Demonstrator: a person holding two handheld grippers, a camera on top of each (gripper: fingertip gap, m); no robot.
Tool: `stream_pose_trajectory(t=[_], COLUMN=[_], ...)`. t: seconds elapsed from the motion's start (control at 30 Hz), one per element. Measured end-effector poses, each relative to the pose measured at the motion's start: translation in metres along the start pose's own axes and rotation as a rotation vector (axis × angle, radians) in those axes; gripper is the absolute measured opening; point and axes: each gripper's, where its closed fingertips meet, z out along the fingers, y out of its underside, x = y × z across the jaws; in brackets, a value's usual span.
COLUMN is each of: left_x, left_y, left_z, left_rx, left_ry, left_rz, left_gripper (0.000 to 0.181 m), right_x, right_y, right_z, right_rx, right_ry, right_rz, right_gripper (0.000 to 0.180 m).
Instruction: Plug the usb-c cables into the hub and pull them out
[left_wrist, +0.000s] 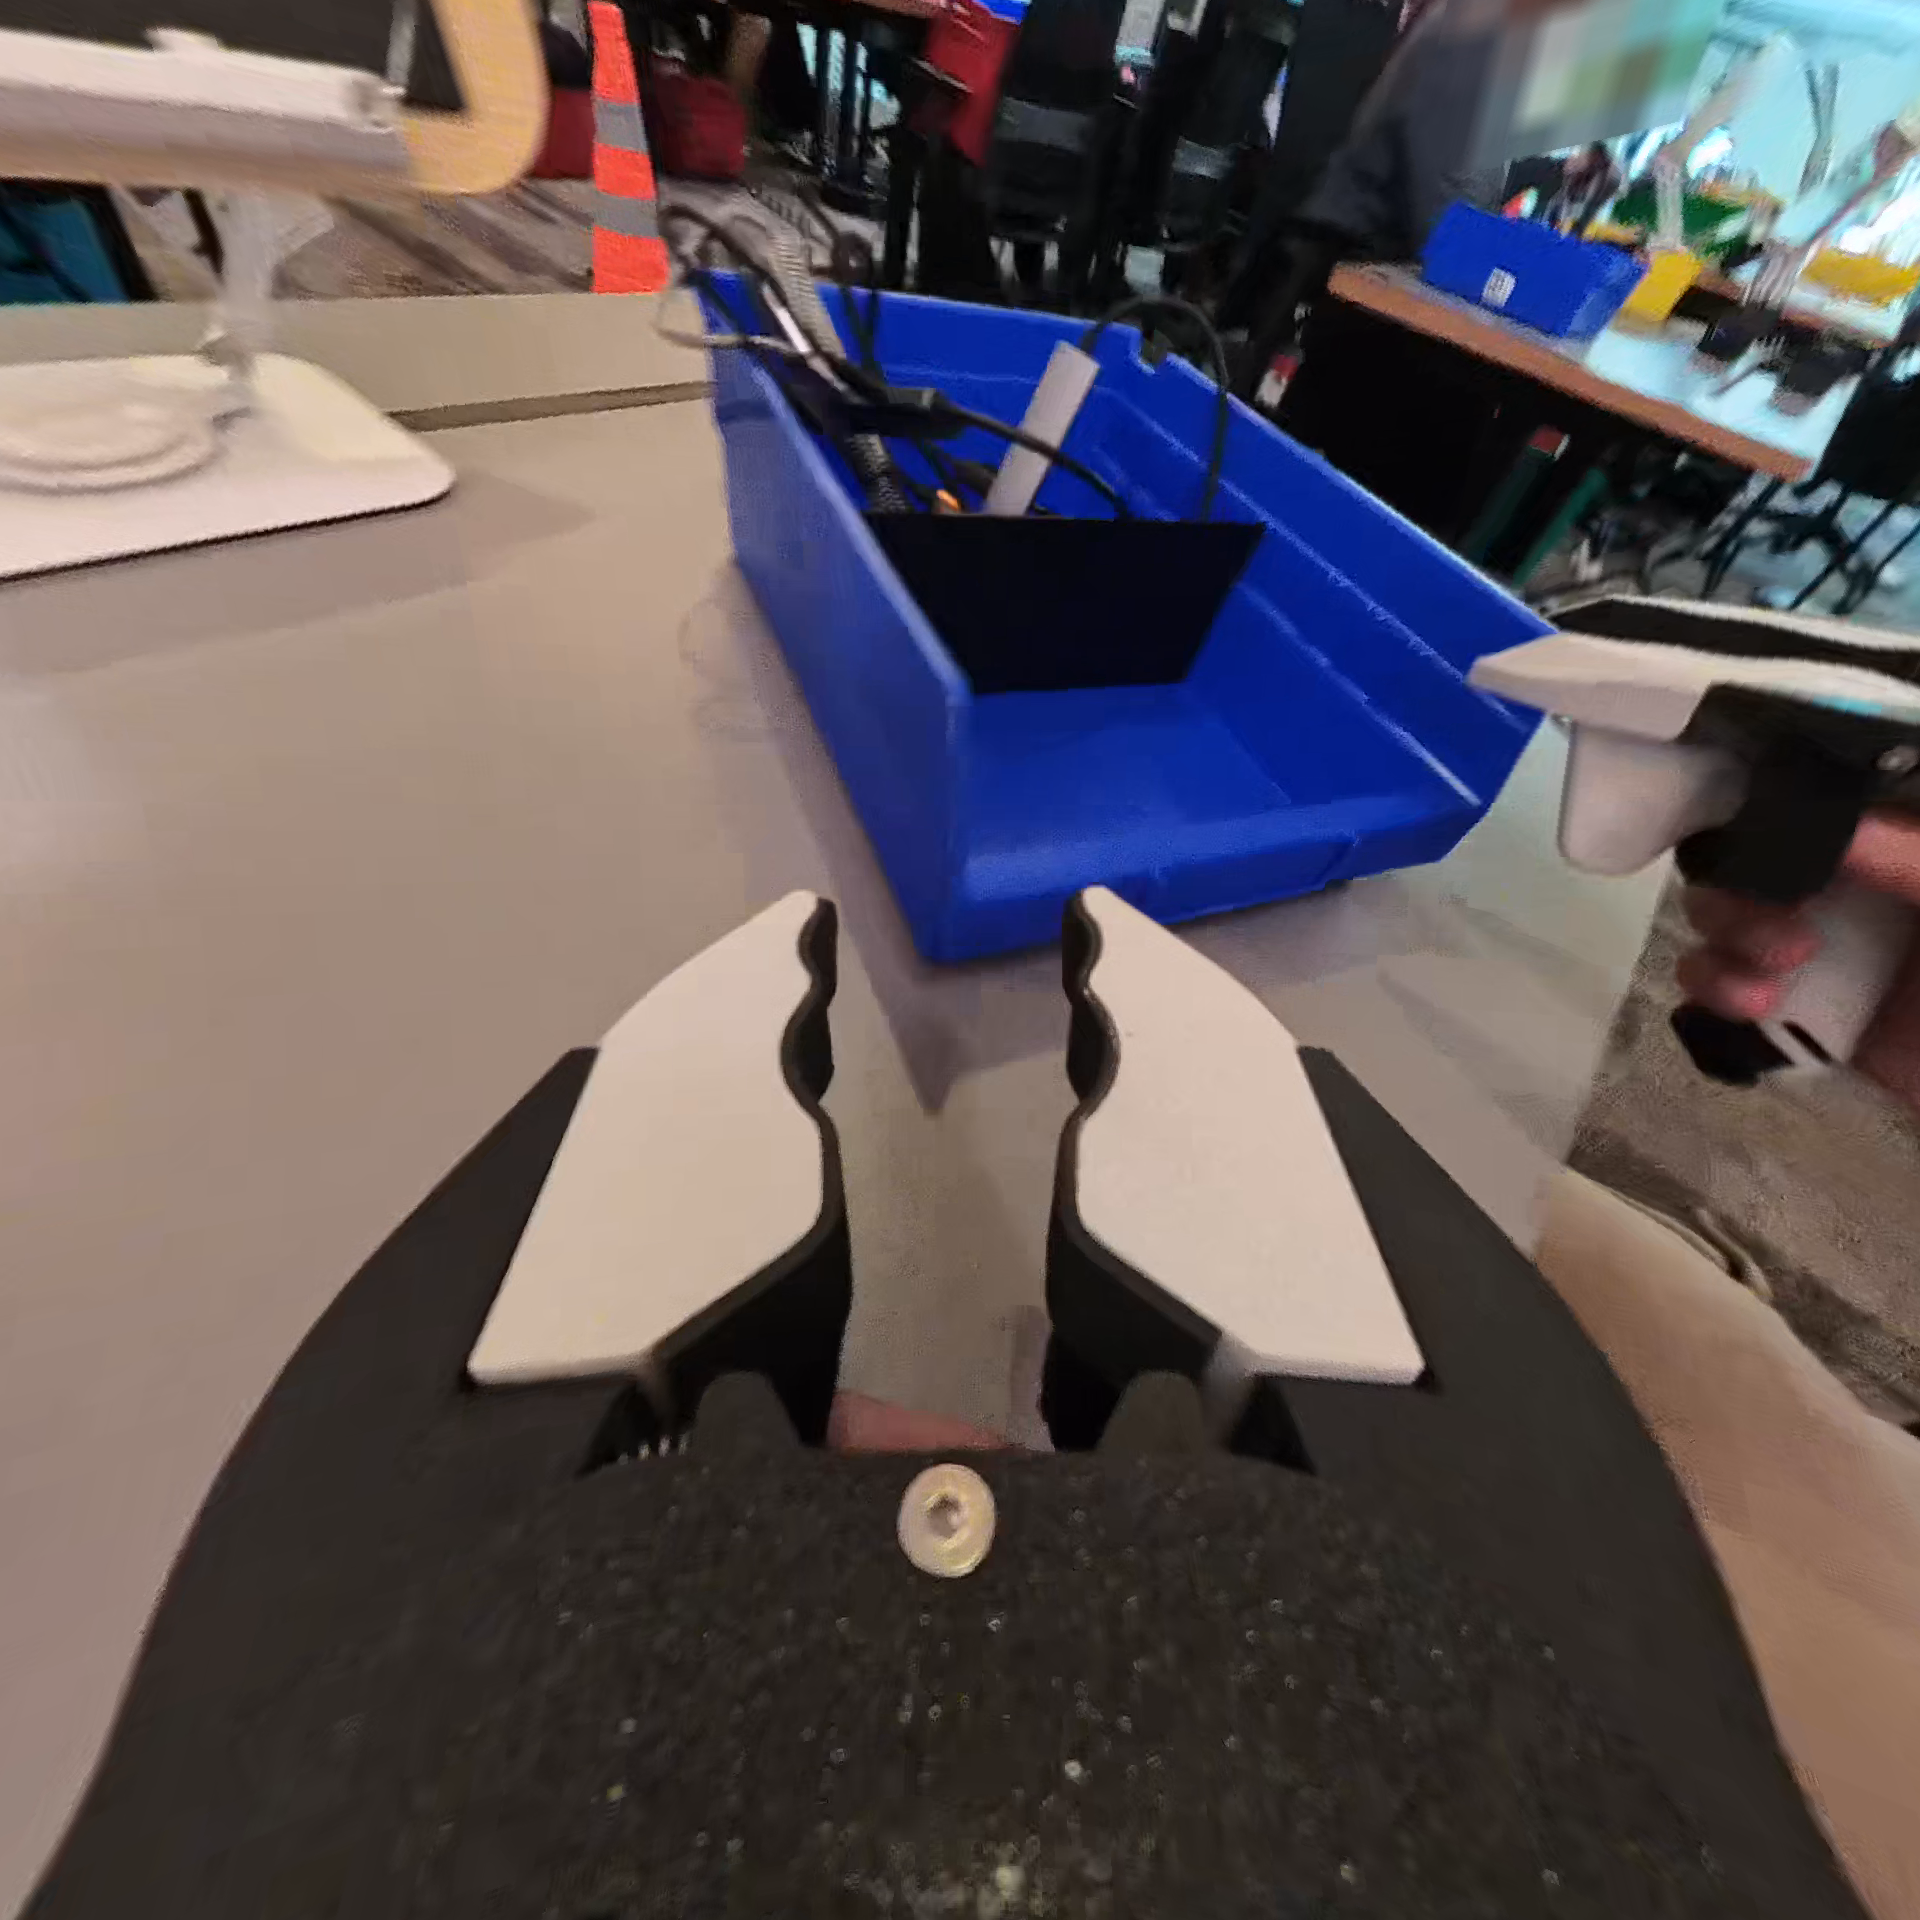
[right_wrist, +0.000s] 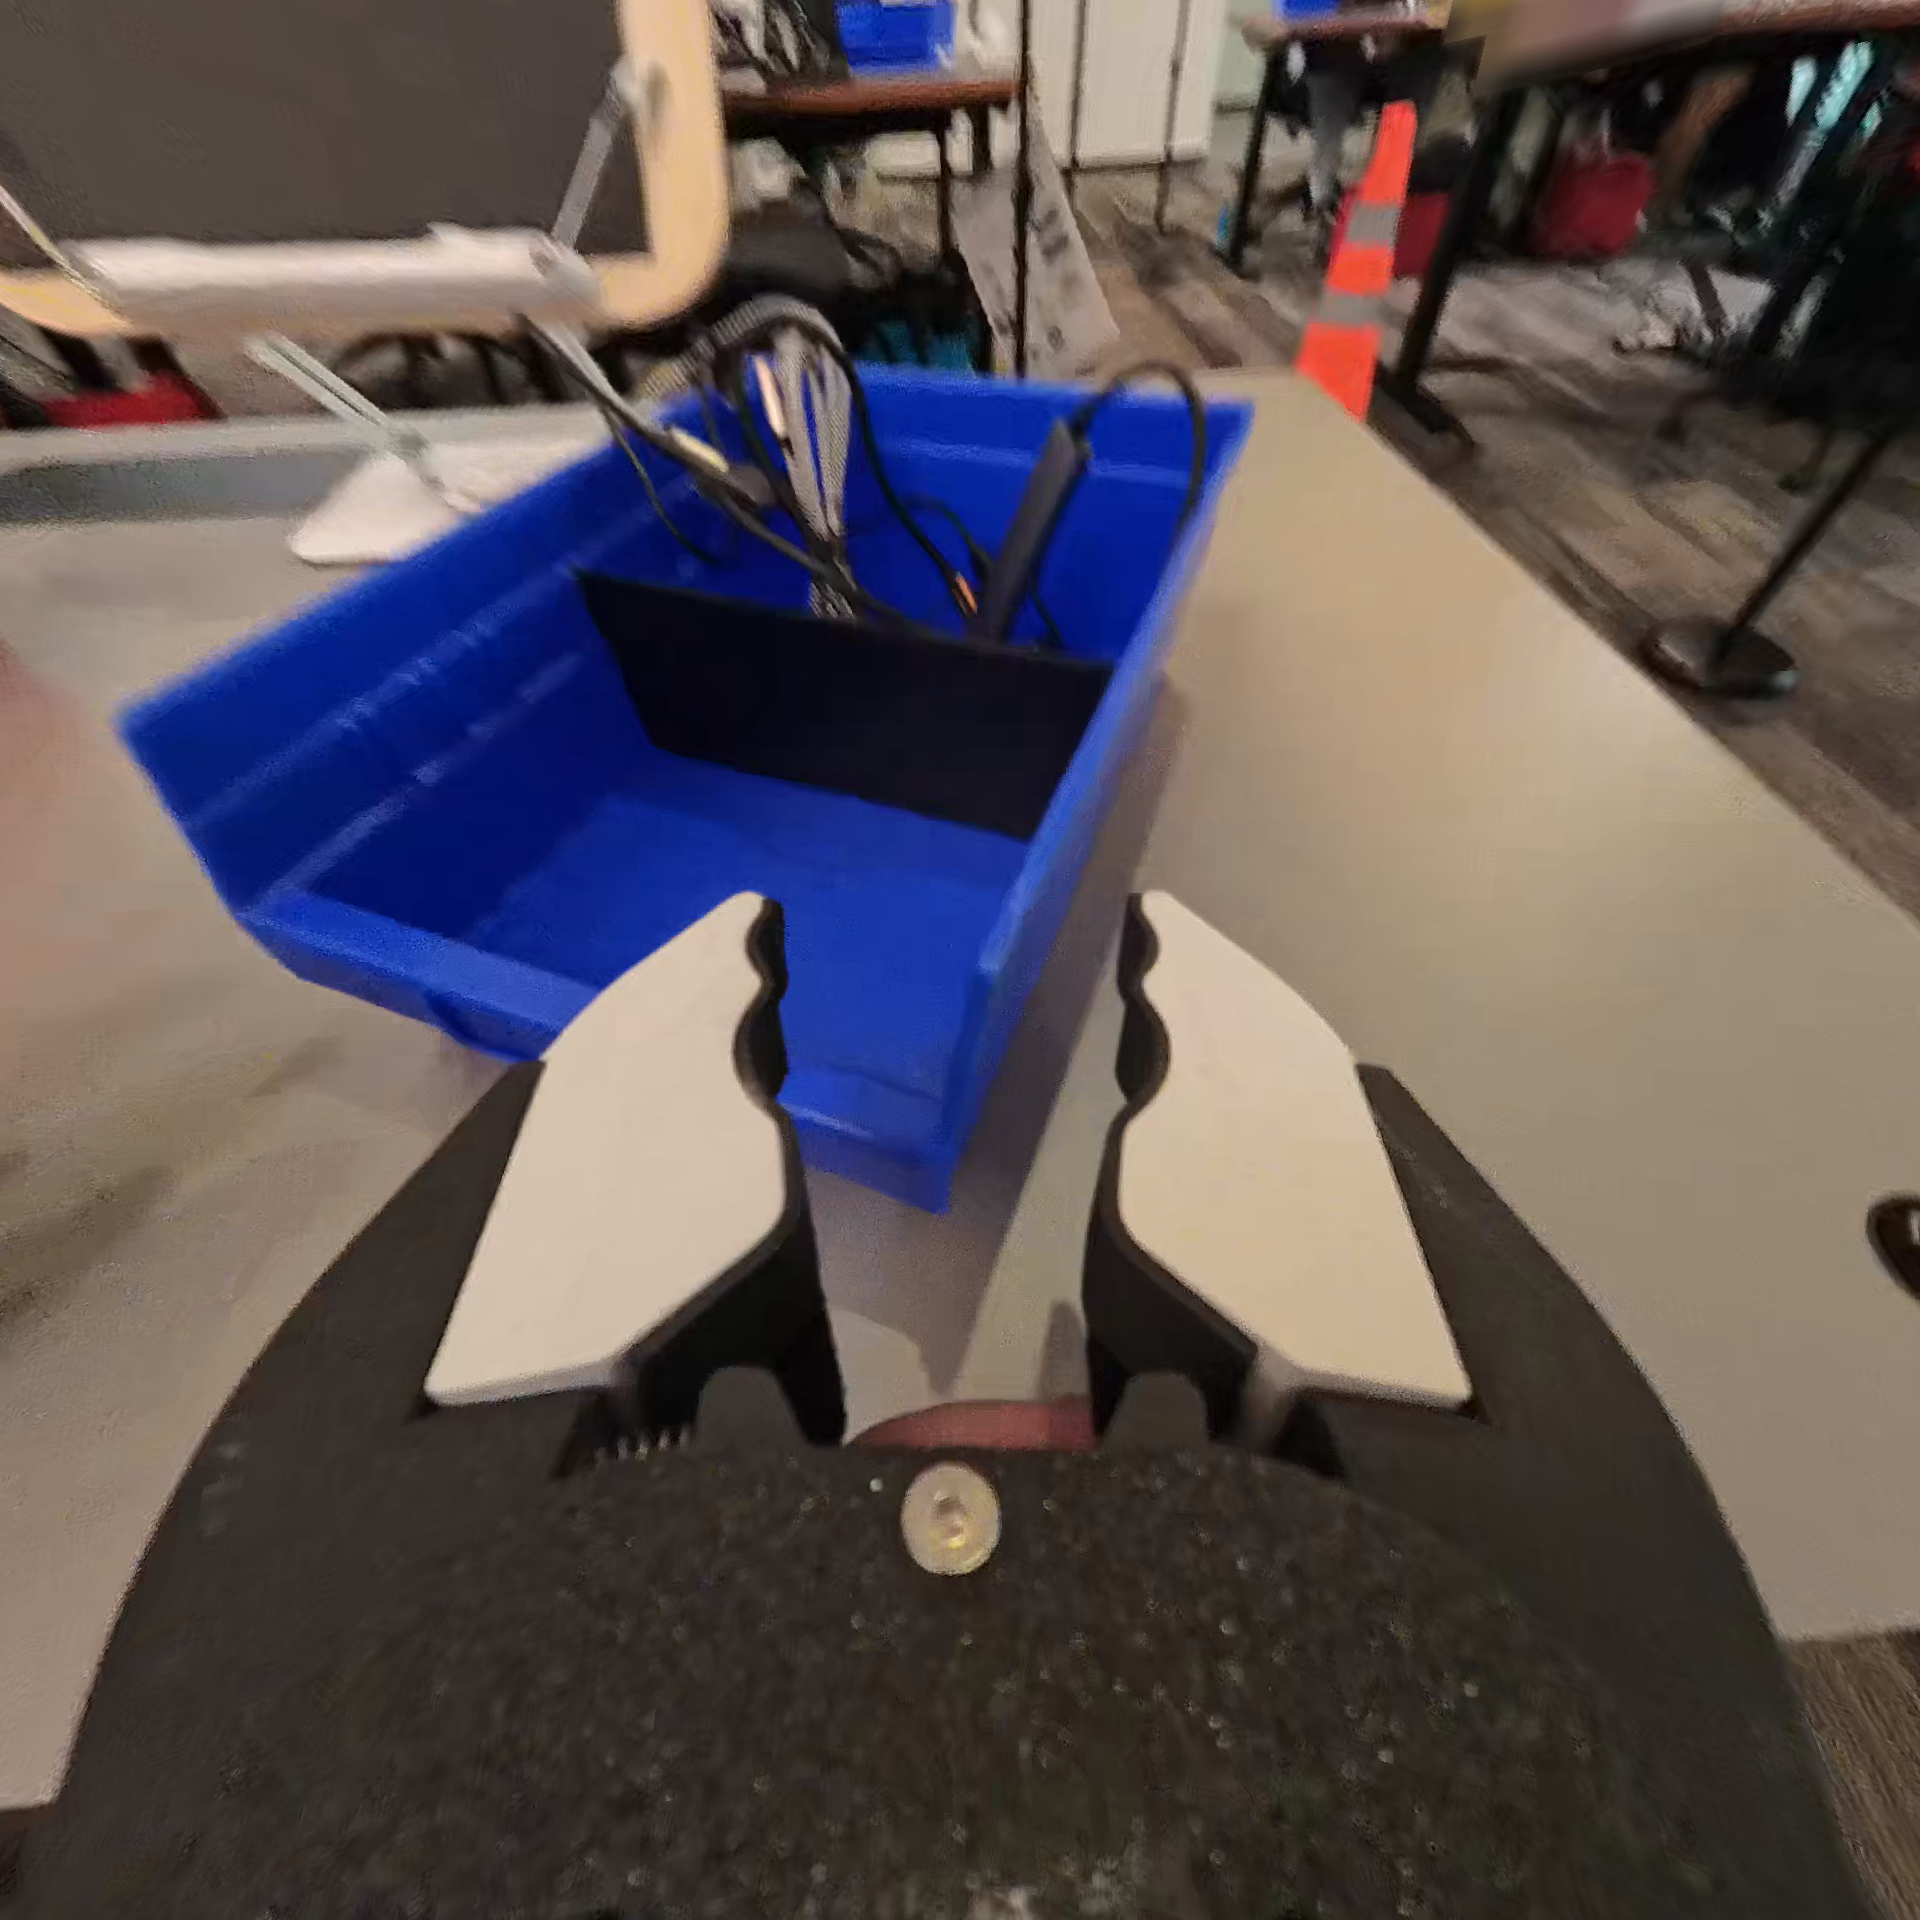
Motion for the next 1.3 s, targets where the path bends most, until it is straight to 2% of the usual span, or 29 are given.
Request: stream_pose_trajectory(t=[0.13,0.2,0.23,0.27,0.3,0.37,0.43,0.5,0.6,0.8,0.9,1.03,1.17,1.2,1.23,1.3], left_x=[0.009,0.005,0.004,0.000,-0.007,-0.008,-0.011,-0.014,-0.029,-0.081,-0.105,-0.128,-0.131,-0.130,-0.127,-0.118], left_y=[-0.010,-0.002,0.001,0.001,0.001,0.001,-0.004,-0.016,-0.027,-0.024,-0.010,0.018,0.034,0.034,0.031,0.004], left_z=[0.056,0.073,0.079,0.080,0.079,0.075,0.064,0.047,0.012,-0.061,-0.087,-0.108,-0.108,-0.109,-0.110,-0.119], left_rx=[-0.048,-0.104,-0.117,-0.104,-0.104,-0.119,-0.081,-0.018,0.010,0.017,-0.012,-0.064,-0.105,-0.112,-0.106,0.041], left_ry=[-0.029,-0.074,-0.101,-0.144,-0.200,-0.217,-0.276,-0.341,-0.400,-0.583,-0.654,-0.668,-0.610,-0.594,-0.558,-0.463], left_rz=[0.035,0.068,0.095,0.115,0.142,0.170,0.181,0.273,0.254,0.169,0.151,0.055,-0.031,-0.041,-0.059,-0.091], left_gripper=[0.040,0.034,0.030,0.023,0.007,0.005,0.005,0.004,0.004,0.004,0.005,0.005,0.006,0.007,0.013,0.031], right_x=[0.005,0.006,0.004,0.004,0.006,0.005,-0.001,-0.013,-0.045,-0.128,-0.165,-0.201,-0.207,-0.211,-0.214,-0.210], right_y=[0.018,0.025,0.027,0.027,0.026,0.026,0.026,0.021,0.008,-0.008,-0.005,0.002,0.013,0.013,0.015,0.018], right_z=[0.019,0.026,0.027,0.028,0.029,0.029,0.027,0.025,0.027,0.045,0.059,0.069,0.072,0.070,0.067,0.058], right_rx=[-0.043,-0.078,-0.091,-0.093,-0.096,-0.122,-0.156,-0.162,-0.131,-0.112,-0.121,-0.106,-0.069,-0.054,-0.060,-0.089], right_ry=[0.046,0.053,0.034,0.039,0.046,0.048,0.073,0.091,0.016,-0.107,-0.171,-0.221,-0.230,-0.273,-0.315,-0.345], right_rz=[-0.002,0.018,0.032,0.051,0.054,0.038,0.022,0.022,0.032,-0.065,-0.117,-0.196,-0.225,-0.230,-0.251,-0.287], right_gripper=[0.050,0.037,0.021,0.020,0.019,0.016,0.008,0.005,0.004,0.004,0.004,0.004,0.006,0.011,0.020,0.022])
